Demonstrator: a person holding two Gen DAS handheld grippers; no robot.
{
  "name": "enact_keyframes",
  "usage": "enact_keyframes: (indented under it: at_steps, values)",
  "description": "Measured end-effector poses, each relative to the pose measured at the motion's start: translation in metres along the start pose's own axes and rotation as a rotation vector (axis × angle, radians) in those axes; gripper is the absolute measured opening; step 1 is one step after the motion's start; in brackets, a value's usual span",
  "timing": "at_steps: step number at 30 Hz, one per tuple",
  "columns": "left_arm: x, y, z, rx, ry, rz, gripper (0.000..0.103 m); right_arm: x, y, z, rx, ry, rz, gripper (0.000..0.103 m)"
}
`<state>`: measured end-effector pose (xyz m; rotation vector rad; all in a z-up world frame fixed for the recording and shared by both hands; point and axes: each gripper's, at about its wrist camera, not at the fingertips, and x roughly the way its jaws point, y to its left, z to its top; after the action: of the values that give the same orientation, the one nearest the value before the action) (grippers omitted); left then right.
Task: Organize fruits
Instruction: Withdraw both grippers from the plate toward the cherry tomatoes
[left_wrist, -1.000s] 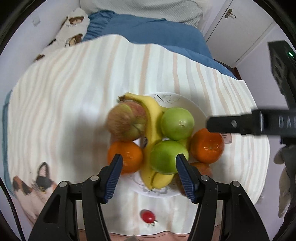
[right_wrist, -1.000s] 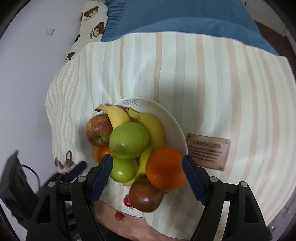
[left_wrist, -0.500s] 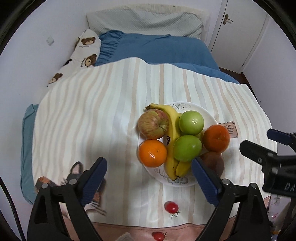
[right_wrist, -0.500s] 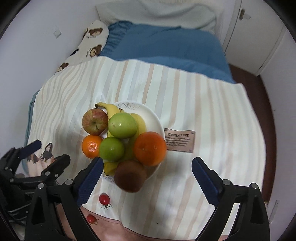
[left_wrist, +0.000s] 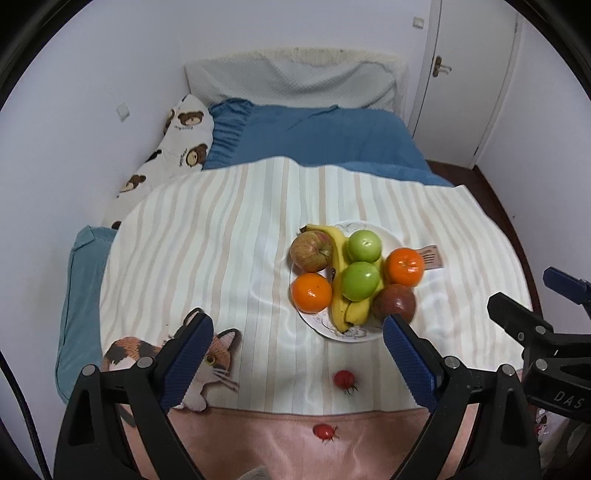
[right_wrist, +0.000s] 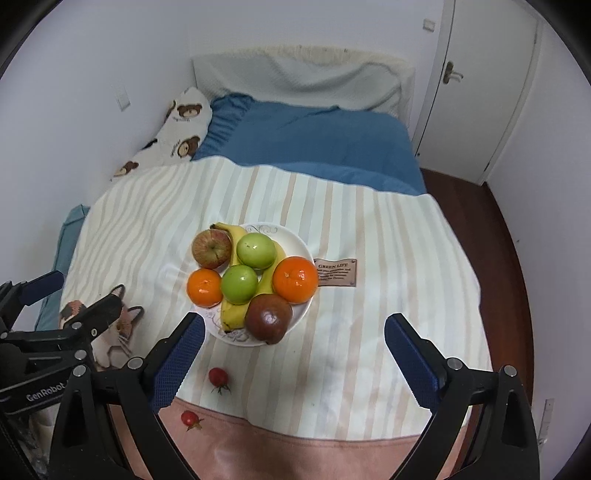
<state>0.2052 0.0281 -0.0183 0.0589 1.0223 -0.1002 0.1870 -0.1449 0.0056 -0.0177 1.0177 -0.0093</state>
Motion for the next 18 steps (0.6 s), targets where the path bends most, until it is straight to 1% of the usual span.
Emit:
enact_keyframes:
  at_steps: [6, 9, 14, 18]
  values:
    - [-0.052, -0.001, -0.015, 0.005, -0.064, 0.001, 0.094, -0.059, 0.004, -0.021, 0.001, -0.085, -0.006, 0.1]
    - [-0.071, -0.003, -0.022, 0.011, -0.081, -0.007, 0.094, -0.086, 0.007, -0.031, 0.0, -0.122, -0.007, 0.101]
    - [-0.1, -0.002, -0.033, -0.009, -0.106, -0.018, 0.094, -0.122, 0.008, -0.047, 0.013, -0.16, -0.001, 0.101]
    - [-0.118, -0.003, -0.043, -0.009, -0.117, -0.019, 0.094, -0.142, 0.007, -0.06, 0.031, -0.174, 0.006, 0.101]
